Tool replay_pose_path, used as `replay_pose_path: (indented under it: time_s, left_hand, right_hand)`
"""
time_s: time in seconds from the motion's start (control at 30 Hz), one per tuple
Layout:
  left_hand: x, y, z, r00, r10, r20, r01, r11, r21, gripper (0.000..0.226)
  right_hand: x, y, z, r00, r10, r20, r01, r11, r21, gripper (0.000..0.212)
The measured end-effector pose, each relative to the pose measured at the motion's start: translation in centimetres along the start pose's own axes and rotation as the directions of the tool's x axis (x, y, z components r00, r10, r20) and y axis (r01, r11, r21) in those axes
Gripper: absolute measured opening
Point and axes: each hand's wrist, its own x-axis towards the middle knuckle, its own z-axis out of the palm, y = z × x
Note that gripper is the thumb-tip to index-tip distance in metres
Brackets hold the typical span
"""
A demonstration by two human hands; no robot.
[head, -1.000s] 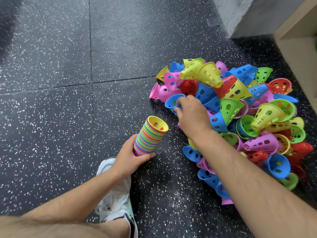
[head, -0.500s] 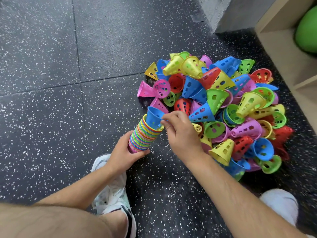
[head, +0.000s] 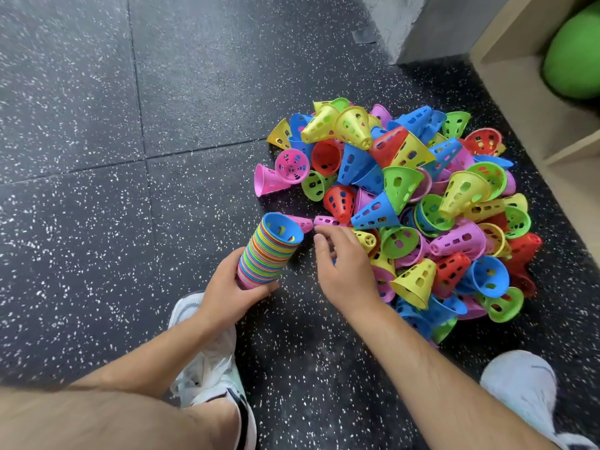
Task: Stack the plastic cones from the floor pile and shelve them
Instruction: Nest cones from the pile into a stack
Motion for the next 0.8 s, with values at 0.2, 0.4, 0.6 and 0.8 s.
replay_pose_path:
  time_s: [0.2,0.4,0.6,0.8]
  left_hand:
    - [-0.2,-0.6,-0.9,0.991,0.002,-0.133,-0.01,0.998,-0.059,0.058]
    - [-0.1,-1.6,-1.7,0.994,-0.014,-0.11,0.013,1.0,-0.012,0.061]
    - [0.1,-1.9,-1.7,0.997,-0.003,-0.083,0.008,0.998,0.058,0.056]
    - [-0.1,-1.7,-1.7,0.997,-0.01,-0.077,0.019,0.994,0.111,0.06]
  right_hand:
    - [3.5,0.1,1.9,0.969,0.058,0.242,-0.009,0.98,-0.198,0.042]
    - [4.8,0.6,4.2,0.818,0.208,0.536,0.122,0.848,-0.516,0.067]
    - [2.9,2.6,4.8,0.814,0.234,0.532,0.248,0.688,-0.682,0.07]
    - [1.8,2.5,4.5,0.86,0.174,0.479,0.275,0.633,-0.724,0.071]
